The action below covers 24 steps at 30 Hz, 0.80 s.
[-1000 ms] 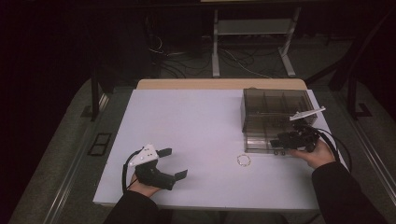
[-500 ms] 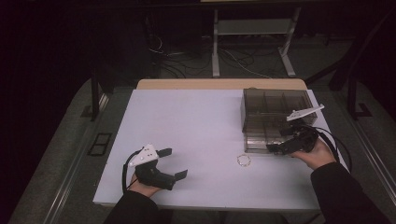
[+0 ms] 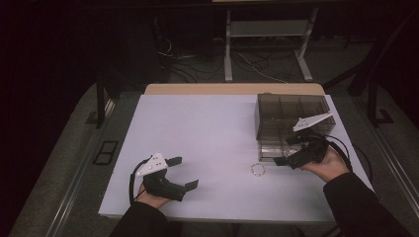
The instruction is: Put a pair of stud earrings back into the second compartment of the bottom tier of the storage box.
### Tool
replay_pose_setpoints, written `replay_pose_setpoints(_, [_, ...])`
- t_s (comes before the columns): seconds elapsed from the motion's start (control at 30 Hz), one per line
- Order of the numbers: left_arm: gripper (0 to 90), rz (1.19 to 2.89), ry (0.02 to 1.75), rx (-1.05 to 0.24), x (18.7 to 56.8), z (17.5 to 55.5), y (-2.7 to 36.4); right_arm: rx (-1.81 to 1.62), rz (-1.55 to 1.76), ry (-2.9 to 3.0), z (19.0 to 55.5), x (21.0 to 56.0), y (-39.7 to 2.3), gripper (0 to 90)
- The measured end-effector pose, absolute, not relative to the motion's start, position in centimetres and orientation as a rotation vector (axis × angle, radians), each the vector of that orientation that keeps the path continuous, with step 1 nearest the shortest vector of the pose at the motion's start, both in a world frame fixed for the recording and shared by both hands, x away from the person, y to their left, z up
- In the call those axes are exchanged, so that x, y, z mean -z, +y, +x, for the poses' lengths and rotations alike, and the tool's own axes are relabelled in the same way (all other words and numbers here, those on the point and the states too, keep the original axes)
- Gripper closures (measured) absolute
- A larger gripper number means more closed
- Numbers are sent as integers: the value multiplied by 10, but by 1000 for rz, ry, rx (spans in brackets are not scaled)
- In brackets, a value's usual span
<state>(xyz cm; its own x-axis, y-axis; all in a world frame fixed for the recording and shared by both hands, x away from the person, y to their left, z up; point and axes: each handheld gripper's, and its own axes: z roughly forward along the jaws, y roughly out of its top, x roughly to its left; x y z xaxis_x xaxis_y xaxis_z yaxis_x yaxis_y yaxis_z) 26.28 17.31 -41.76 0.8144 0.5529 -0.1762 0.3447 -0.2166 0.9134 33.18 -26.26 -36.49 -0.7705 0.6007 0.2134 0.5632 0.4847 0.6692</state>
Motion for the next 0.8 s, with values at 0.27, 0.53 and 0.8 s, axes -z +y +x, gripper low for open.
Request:
replay_pose_setpoints(0.27, [0, 1829, 684, -221, 418, 263, 173, -1155, 1000, 2695, 330, 366, -251, 3])
replay_pose_setpoints(0.53, [0, 1829, 682, -219, 418, 263, 173, -1154, 968, 2720, 329, 370, -240, 3])
replay_pose_setpoints(0.8, [0, 1827, 682, -219, 417, 263, 173, -1133, 943, 2749, 329, 375, -229, 3])
